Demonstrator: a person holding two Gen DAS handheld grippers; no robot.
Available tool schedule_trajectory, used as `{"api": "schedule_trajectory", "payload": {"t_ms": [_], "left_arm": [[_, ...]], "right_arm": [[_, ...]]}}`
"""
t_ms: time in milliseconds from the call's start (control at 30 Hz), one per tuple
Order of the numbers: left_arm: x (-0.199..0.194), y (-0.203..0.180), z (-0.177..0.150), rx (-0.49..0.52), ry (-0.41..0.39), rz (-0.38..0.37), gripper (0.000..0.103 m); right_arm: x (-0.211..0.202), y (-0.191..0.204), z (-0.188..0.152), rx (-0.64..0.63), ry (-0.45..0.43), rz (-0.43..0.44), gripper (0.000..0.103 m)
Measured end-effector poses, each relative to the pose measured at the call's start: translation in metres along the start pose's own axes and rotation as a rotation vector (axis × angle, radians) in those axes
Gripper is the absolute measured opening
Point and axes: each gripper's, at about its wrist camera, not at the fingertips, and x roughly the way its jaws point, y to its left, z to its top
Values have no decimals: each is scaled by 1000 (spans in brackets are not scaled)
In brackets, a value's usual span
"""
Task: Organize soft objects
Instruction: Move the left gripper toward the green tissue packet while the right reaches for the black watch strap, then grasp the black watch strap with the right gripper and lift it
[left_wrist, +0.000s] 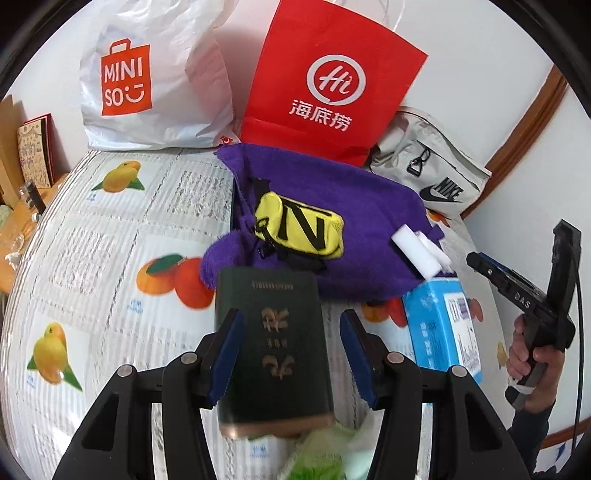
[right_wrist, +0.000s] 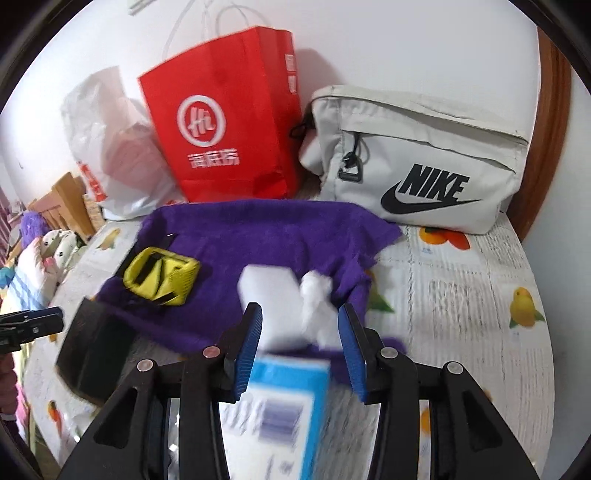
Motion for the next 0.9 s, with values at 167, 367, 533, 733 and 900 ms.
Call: {"api": "schedule_trajectory", "payload": {"t_ms": [167,367,533,733,900], "left_arm": [[-13,-7,-23,20,4,-6,52],[-28,-9,-50,28,-1,-1,52],[-37,-5,-70,25,-4,22,52],[-43,3,-91,12,-12,27,56],[-44,11,-102,5,-10,23,56]], "right_arm": [[-32,19,-32,-3,-5,30,43],[-59,44,-76,-5,18,88,43],[-74,75,-110,-38,44,120,43],[-73,99,-140,-40,86,147,43],[-65,115,-156,-31,116,122,43]]}}
